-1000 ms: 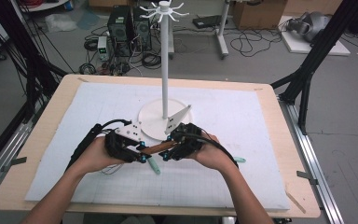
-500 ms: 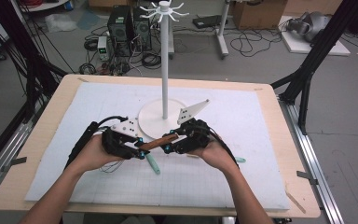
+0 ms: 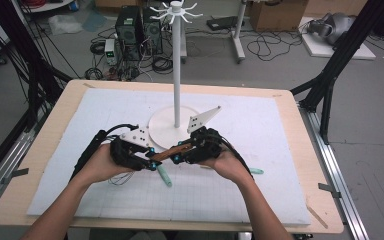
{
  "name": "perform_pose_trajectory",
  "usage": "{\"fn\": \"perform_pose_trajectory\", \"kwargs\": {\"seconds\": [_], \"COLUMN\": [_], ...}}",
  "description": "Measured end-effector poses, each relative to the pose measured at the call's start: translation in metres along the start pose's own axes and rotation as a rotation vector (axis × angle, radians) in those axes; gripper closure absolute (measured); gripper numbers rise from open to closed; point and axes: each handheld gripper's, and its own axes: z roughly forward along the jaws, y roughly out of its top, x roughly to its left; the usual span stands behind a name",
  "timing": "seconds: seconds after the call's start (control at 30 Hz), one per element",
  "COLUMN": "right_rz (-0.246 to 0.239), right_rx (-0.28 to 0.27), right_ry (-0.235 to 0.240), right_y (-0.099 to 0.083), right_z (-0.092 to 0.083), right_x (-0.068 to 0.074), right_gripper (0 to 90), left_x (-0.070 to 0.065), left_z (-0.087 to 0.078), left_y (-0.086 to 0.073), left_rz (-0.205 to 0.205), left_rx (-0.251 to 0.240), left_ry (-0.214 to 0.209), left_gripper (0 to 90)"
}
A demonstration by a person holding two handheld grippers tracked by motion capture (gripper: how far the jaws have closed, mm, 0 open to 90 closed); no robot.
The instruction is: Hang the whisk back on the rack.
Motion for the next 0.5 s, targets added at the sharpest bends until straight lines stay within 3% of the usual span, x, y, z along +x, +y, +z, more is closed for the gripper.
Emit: {"fn": "perform_pose_trajectory", "kwargs": {"seconds": [0.5], "right_rz": [-0.006], "right_rx": [-0.019], "right_ry": [0.037], "right_y": [0.0006], "right_z": [-0.0019], "right_x": [-0.0008], "right_gripper": [71.4], "left_x": [-0.0016], "left_z": [0.0020], "left_y": [0.0004], "left_rz": [0.008], "left_rx": [-0.004], "left_ry": [-0.004], "left_gripper": [71.5]}}
